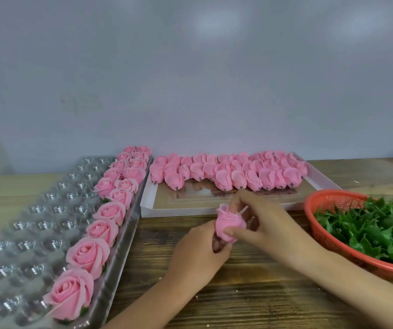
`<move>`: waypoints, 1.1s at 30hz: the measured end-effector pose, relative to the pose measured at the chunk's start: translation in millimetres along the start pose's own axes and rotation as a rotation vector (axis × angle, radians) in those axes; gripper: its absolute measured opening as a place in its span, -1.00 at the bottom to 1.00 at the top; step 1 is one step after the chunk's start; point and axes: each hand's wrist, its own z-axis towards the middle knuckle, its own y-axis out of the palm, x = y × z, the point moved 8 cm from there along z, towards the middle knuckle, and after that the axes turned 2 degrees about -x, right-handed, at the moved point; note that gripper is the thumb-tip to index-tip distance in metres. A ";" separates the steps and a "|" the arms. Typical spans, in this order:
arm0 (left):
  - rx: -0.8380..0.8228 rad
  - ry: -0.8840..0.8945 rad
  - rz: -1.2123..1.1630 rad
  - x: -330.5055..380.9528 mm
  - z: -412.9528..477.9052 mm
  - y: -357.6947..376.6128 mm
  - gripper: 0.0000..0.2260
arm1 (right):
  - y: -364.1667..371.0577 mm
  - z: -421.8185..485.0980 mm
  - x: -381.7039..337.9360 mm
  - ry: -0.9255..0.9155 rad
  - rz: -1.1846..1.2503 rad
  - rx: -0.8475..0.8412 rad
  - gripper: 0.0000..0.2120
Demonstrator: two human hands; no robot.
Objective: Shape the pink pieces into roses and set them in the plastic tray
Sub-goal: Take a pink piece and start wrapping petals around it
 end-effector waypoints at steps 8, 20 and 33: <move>-0.031 -0.078 -0.107 -14.7 4.2 1.5 -0.74 | 20.8 -7.9 6.9 -0.093 0.103 0.089 -0.72; -0.046 -0.058 -0.245 -25.2 14.0 7.3 -0.83 | 27.2 -17.0 8.5 -0.234 0.160 0.211 -0.58; -0.002 -0.213 -0.239 -50.8 13.5 16.0 -0.80 | 33.5 -8.3 28.7 -0.036 0.355 0.125 -0.47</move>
